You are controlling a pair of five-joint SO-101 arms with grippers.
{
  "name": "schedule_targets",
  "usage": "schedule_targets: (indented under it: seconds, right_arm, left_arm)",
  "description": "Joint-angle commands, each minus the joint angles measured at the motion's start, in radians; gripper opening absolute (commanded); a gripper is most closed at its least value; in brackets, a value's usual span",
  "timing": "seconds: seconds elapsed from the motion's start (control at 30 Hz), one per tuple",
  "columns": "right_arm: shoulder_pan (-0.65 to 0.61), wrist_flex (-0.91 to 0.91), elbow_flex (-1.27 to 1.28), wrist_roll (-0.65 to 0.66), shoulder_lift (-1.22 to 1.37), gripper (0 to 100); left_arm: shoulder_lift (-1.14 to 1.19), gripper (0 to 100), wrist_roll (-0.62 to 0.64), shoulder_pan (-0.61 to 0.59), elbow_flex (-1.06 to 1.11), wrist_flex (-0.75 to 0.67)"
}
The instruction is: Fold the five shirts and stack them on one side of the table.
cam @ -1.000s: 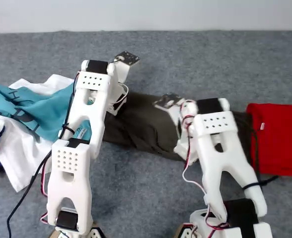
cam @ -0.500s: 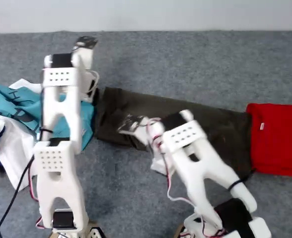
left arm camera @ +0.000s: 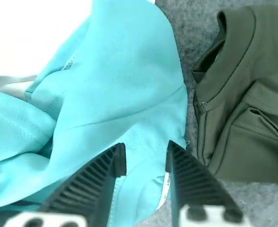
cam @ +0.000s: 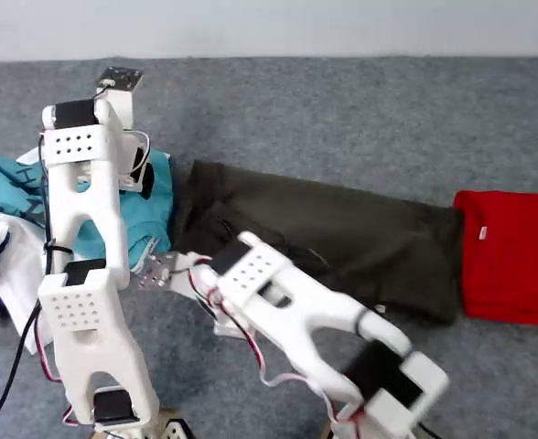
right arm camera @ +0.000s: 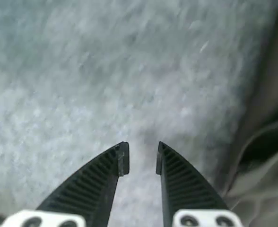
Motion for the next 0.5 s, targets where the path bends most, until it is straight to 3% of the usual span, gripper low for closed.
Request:
schedule_targets:
  seconds: [0.0, 0.23, 0.47]
  right_arm:
    - [0.035, 0.019, -0.209, -0.011, 0.094, 11.1]
    - [0.174, 0.099, -0.44, -0.003, 0.219, 11.1]
    - [0.274, 0.119, -0.46, 0.018, 0.222, 11.1]
  left_arm:
    - [-0.078, 15, 0.005, -0.005, 0.001, 0.023]
    - [-0.077, 15, 0.005, -0.003, 0.001, 0.021]
    - [-0.077, 15, 0.003, -0.002, 0.001, 0.021]
